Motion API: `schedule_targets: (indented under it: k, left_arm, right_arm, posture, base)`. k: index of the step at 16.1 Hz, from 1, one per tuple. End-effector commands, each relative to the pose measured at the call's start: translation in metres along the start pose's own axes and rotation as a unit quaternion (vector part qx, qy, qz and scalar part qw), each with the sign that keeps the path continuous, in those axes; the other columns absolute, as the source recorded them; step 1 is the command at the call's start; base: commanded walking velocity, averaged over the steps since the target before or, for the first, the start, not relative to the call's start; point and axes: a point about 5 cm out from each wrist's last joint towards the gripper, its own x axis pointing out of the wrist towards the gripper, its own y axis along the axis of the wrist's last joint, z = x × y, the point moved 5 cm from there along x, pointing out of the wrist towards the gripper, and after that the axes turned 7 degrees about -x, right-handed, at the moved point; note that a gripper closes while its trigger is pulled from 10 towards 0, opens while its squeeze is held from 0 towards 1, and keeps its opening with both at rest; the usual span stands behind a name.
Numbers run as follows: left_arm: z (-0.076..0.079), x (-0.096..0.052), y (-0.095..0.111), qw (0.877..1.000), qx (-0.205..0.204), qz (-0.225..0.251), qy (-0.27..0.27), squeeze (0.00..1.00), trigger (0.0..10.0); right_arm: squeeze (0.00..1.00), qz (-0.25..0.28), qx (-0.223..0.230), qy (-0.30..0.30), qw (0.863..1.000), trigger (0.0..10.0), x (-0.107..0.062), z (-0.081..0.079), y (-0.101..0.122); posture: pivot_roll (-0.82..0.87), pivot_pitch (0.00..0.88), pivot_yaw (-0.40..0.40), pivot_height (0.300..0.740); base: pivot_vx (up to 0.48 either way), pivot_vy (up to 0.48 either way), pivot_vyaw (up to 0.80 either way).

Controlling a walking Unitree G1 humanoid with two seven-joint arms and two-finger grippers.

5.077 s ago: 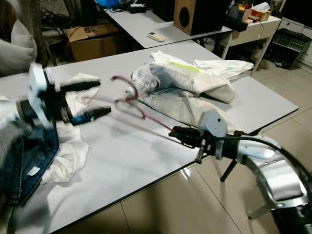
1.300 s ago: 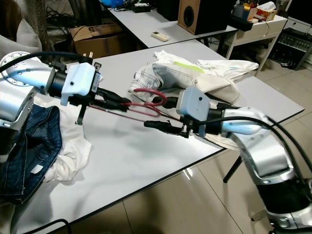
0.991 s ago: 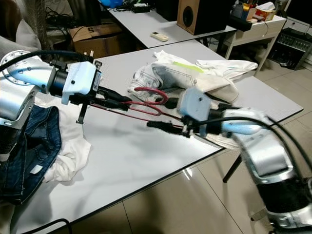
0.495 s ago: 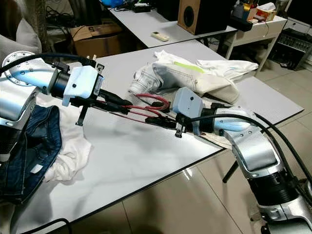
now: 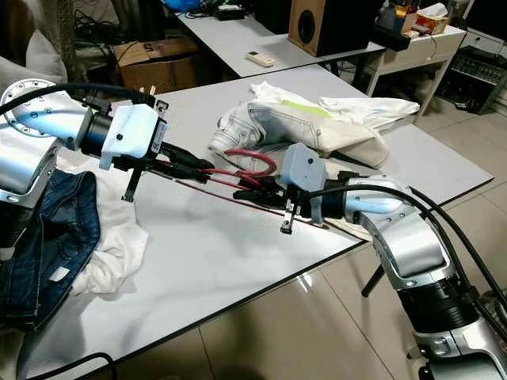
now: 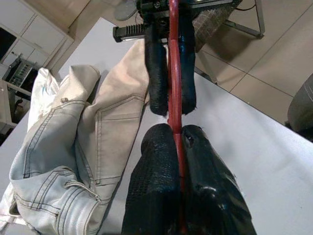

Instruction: Hang hanger

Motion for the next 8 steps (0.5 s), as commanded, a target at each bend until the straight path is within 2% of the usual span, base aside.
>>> schedule_targets:
  k: [1, 6, 7, 8]
  left_arm:
    - [-0.001, 0.003, 0.022, 0.999, 0.044, 0.019, -0.013, 0.0, 0.0]
    - [-0.005, 0.002, 0.025, 0.999, 0.047, 0.019, 0.002, 0.0, 0.0]
    - [-0.009, 0.0, 0.025, 0.999, 0.041, 0.022, 0.018, 0.0, 10.0]
    - [-0.014, -0.009, 0.021, 0.998, 0.021, 0.037, 0.035, 1.0, 10.0]
  right_arm:
    - [0.0, 0.016, 0.006, -0.004, 1.0, 0.0, 0.0, 0.006, 0.007]
    - [0.0, 0.013, 0.014, -0.009, 1.0, 0.0, -0.002, 0.006, 0.003]
    - [0.0, 0.013, 0.014, -0.011, 1.0, 0.0, -0.003, 0.006, 0.003]
    - [0.0, 0.015, 0.022, -0.013, 1.0, 0.0, -0.006, 0.007, 0.002]
  posture:
    - [-0.18, 0.0, 0.007, 0.74]
    - [-0.18, 0.0, 0.009, 0.74]
    - [-0.18, 0.0, 0.01, 0.74]
    - [-0.19, 0.0, 0.014, 0.74]
  base:
    - [0.0, 0.0, 0.0]
    - [0.0, 0.0, 0.0]
    - [0.0, 0.0, 0.0]
    - [0.0, 0.0, 0.0]
